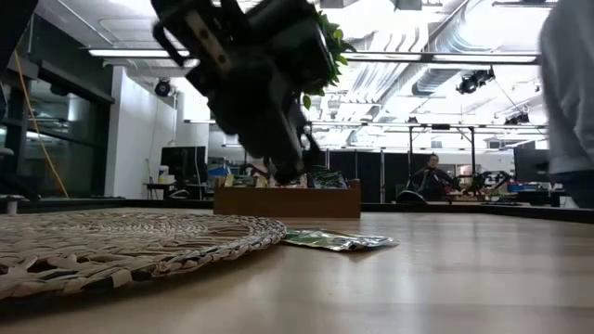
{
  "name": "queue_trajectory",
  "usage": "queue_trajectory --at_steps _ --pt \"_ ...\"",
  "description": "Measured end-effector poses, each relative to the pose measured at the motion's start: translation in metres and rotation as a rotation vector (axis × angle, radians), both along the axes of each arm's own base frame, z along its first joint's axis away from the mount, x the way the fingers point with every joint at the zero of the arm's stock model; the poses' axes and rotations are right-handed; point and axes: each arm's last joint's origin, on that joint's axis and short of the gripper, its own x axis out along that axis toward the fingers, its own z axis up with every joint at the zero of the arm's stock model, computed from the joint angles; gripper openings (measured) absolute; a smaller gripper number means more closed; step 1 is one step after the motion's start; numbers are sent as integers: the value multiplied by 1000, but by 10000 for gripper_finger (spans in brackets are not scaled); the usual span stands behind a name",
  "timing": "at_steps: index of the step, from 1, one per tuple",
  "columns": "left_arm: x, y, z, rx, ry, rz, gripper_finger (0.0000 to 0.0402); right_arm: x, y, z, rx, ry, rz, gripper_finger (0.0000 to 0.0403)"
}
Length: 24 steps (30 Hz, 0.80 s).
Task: Pick & Place Tea
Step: Put the yellow tea bag into the left section of the wooden organizer
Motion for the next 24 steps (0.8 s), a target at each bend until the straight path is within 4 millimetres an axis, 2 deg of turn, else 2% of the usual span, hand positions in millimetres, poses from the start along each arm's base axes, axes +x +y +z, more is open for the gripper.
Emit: queue_trajectory --at_steps 4,10,15,19,24 --pt "8 10 -8 -20 25 1 0 5 3 4 -26 -91 11 0" --pt "12 29 -12 15 31 77 0 13 5 26 -86 -307 6 0" --pt "13 39 -13 53 12 109 0 13 -4 50 -201 -406 -12 0" --pt "12 41 -14 66 17 104 0 9 -13 77 -389 -514 -42 0" --pt "11 38 -32 82 73 96 0 -1 -28 116 -576 -591 -101 0"
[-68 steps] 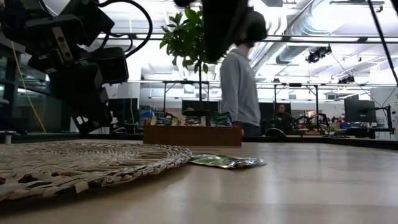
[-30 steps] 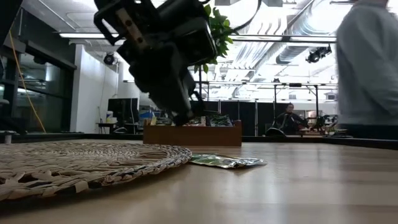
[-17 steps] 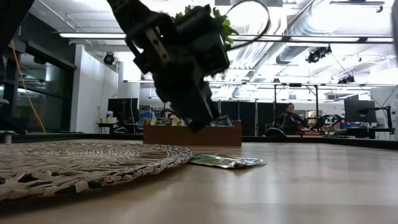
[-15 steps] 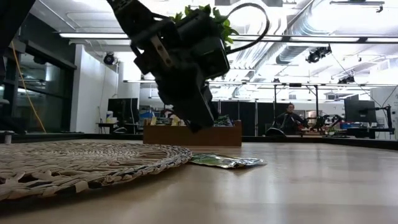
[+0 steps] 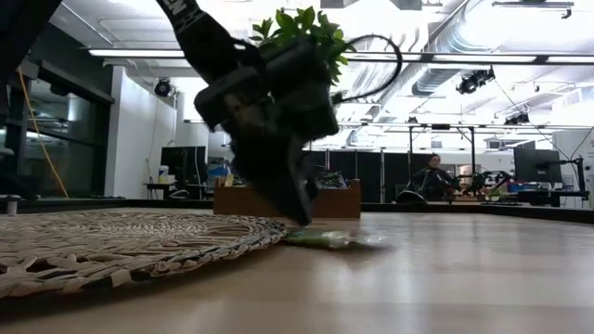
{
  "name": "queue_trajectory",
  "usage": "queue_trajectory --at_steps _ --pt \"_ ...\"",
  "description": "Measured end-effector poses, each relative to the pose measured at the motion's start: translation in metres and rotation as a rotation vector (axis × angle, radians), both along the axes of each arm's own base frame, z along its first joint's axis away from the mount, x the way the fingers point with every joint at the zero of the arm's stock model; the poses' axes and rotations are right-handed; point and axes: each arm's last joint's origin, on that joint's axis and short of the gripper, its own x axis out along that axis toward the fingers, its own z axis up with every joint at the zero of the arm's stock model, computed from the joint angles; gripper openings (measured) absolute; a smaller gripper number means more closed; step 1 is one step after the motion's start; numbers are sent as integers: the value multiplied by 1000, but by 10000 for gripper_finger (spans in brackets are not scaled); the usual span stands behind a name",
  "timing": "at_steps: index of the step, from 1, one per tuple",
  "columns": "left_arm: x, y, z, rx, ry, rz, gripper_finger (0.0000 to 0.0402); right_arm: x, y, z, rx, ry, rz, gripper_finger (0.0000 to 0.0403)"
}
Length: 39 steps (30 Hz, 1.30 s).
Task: Pick & Place Tea
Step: Put the yellow tea bag into the left section of the wooden organizer
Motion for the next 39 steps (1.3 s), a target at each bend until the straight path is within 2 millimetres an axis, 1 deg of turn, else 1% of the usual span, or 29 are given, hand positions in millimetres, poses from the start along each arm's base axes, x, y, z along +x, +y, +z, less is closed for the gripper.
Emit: queue_trajectory --at_steps 3,5,8,11,14,17,18,20,22,23,25,27,28,30,32,34,37,39 --pt "5 0 -4 -1 -26 0 0 -5 -9 20 -84 -37 -58 0" --pt "2 0 -9 -5 13 -1 0 -10 -14 32 -141 -54 -98 0" --pt "3 1 -7 32 6 26 0 -16 -20 45 -223 -56 -147 0" --pt "4 2 -7 77 0 56 0 -22 -27 54 -297 -33 -166 0" --pt "5 4 -7 122 0 105 0 -30 -36 63 -331 1 -152 0" --pt "7 7 -7 179 22 226 0 -33 -49 65 -319 62 -104 0" --pt "7 8 -7 191 28 265 0 -33 -55 63 -301 99 -79 0" --pt "8 11 -7 202 39 339 0 -32 -69 55 -211 212 -26 0" --pt "10 13 -7 189 41 399 0 -32 -85 41 -53 408 7 0" --pt "10 16 -6 184 42 429 0 -32 -92 31 20 519 -9 0" --pt "11 21 -6 174 49 470 0 -36 -102 15 131 718 -96 0" --pt "11 28 -6 156 59 505 0 -41 -107 6 215 857 -178 0" --pt "11 31 -6 148 62 516 0 -41 -108 3 254 880 -191 0" --pt "11 37 -6 127 64 528 0 -41 -110 -5 269 865 -215 0" --pt "12 40 -6 121 63 534 0 -35 -111 -20 315 836 -229 0" --pt "12 40 -6 116 60 534 0 -29 -110 -40 374 810 -235 0" --pt "12 40 -6 114 59 532 0 -20 -109 -83 454 750 -214 0" --pt "12 39 -7 113 63 529 0 -19 -107 -105 507 689 -186 0"
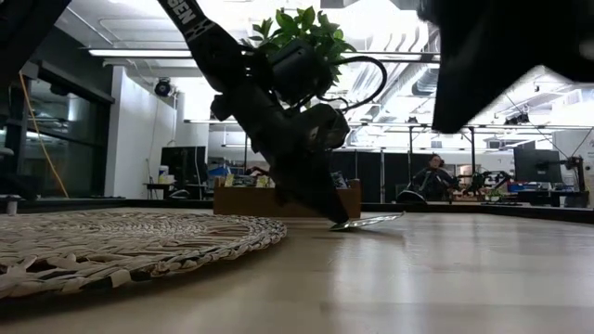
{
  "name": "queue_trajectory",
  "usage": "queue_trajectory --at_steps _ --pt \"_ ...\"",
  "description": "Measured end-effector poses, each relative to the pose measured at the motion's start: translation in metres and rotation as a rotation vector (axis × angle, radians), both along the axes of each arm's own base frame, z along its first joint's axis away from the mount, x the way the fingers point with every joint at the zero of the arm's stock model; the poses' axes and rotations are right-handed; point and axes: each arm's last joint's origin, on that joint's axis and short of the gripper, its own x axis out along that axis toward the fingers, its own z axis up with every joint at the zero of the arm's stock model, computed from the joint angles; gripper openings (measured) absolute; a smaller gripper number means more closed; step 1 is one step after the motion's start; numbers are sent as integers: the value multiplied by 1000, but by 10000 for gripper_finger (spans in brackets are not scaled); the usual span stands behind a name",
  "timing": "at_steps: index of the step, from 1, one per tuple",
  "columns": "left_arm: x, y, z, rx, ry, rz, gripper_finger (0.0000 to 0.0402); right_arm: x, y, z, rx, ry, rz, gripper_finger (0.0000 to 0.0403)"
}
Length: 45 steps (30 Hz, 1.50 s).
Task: Pick & Place Tea
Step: Put the yellow tea bag into the left section of the wooden organizer
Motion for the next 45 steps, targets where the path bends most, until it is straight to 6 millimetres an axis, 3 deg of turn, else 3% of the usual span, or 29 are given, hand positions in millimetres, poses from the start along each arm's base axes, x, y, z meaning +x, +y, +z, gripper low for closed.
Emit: queue_trajectory --at_steps 5,8,14,20,24,34,37,45 --pt "-5 -1 -6 -18 9 -16 0 -16 -4 -25 40 -9 -21 0" --pt "-11 -1 -12 -22 26 -29 0 -34 -15 -30 35 24 -23 0" --pt "-16 -2 -16 -29 32 -57 0 -82 -52 -33 35 24 -22 0" --pt "-15 -2 -17 -31 24 -59 0 -122 -85 -49 92 -155 14 0" --pt "-15 -2 -16 -36 18 -63 0 -122 -101 -62 173 -293 -23 0" --pt "-14 -3 -16 -55 4 -68 0 -104 -136 -71 142 -328 -153 6" --pt "-14 -3 -16 -56 4 -69 0 -101 -141 -70 129 -344 -151 31" --pt "-14 -3 -16 -53 1 -66 0 -87 -145 -76 163 -397 -176 146"
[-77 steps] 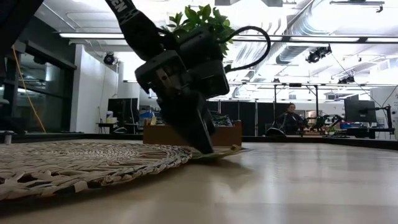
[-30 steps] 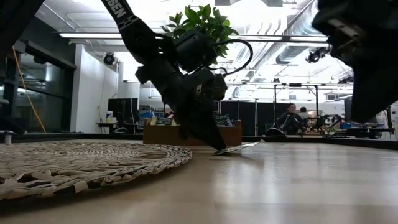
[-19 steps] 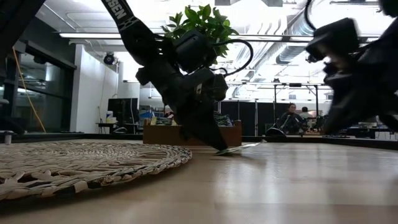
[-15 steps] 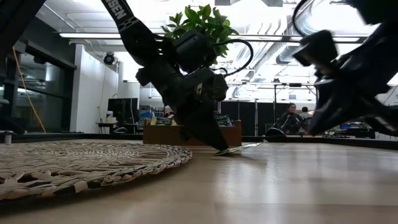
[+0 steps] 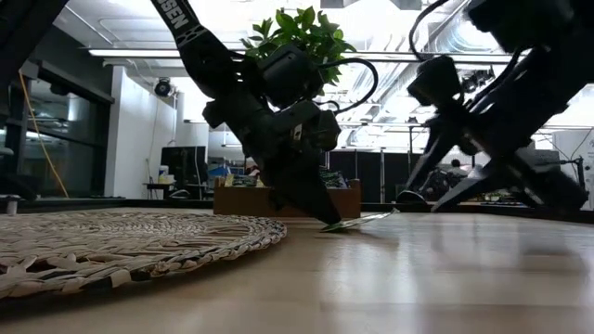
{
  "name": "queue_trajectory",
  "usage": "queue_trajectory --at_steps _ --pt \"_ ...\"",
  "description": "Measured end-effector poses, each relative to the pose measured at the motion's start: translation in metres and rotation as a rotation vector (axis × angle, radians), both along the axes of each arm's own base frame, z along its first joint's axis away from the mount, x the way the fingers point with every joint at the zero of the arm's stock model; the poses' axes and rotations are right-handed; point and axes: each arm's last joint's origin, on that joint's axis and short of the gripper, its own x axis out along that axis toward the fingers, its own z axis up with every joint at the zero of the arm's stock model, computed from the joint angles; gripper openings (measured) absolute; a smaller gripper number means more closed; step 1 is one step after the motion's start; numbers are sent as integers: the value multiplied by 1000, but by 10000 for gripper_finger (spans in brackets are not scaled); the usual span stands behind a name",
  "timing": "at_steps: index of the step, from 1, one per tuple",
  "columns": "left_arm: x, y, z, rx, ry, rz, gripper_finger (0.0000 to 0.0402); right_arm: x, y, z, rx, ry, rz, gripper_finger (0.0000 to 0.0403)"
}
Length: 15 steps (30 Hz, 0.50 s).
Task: Pick & Place Tea
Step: Put the yellow tea bag into the left section of the wooden organizer
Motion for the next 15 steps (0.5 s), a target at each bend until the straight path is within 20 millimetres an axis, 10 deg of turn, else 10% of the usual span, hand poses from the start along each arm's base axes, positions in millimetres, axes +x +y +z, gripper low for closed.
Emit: queue_trajectory --at_steps 15 --pt "0 0 0 1 -3 -2 0 34 9 -26 23 -81 21 188"
